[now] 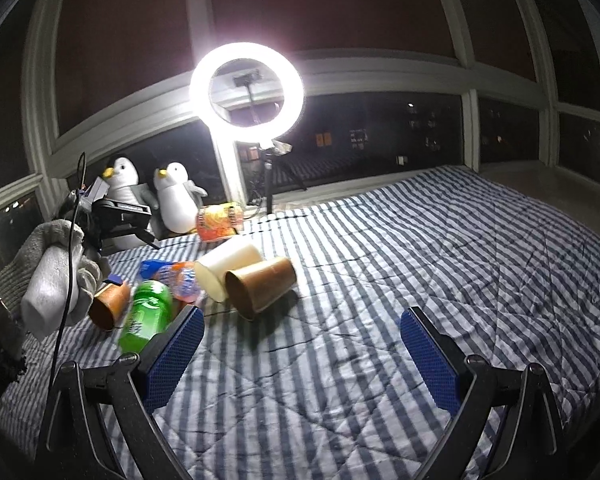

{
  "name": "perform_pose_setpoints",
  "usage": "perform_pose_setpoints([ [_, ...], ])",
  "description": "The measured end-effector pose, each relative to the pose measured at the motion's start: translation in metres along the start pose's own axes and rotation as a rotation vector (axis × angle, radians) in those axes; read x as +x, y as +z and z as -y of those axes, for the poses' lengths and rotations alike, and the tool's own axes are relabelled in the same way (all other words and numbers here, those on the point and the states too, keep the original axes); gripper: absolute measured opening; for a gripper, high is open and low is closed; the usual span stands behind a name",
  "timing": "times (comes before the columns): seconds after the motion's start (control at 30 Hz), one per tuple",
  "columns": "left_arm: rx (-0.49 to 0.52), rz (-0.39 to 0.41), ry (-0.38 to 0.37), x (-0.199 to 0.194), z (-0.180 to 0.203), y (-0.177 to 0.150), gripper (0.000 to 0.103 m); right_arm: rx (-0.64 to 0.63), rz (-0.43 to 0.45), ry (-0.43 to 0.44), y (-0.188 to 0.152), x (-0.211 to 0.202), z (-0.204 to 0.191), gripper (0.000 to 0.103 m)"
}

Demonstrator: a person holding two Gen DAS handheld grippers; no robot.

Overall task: Flip cup upside down
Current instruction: 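Reach the left tool to the lying blue soda bottle and grasp it, then lift the blue bottle with the left tool and rotate it cap-down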

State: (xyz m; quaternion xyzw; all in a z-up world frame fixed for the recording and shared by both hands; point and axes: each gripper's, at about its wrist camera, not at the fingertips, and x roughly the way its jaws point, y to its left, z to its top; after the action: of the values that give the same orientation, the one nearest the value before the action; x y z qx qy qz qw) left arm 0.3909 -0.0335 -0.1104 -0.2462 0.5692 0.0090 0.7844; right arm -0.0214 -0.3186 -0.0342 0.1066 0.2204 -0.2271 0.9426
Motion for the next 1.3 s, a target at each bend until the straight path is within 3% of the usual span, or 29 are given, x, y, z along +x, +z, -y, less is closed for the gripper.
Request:
perform_pose_setpoints([
  [0.07, -0.004, -0.029, 0.023, 0.014, 0.005, 0.007, 0.085, 0.028, -0.005, -0.013, 0.003, 0.007, 0.013, 0.097],
  [0.33, -0.087, -0.054, 0.074, 0.051, 0.008, 0.027, 0.084, 0.095, -0.009, -0.033, 0.005, 0.019, 0.043, 0.097],
  [0.5, -0.15, -0.109, 0.042, 0.076, 0.004, 0.036, 0.084, 0.094, -0.021, -0.043, 0.002, 0.023, 0.047, 0.097],
  [0.67, -0.152, -0.11, 0.023, 0.091, 0.01, 0.041, 0.081, 0.103, -0.016, -0.06, 0.003, 0.021, 0.053, 0.097],
  [0.87, -0.166, -0.098, -0.012, 0.082, 0.006, 0.04, 0.075, 0.096, -0.023, -0.064, 0.001, 0.019, 0.051, 0.097],
  [1.3, -0.063, -0.047, -0.085, 0.024, 0.008, 0.037, 0.07, 0.083, -0.018, -0.056, 0.0, 0.014, 0.043, 0.097],
])
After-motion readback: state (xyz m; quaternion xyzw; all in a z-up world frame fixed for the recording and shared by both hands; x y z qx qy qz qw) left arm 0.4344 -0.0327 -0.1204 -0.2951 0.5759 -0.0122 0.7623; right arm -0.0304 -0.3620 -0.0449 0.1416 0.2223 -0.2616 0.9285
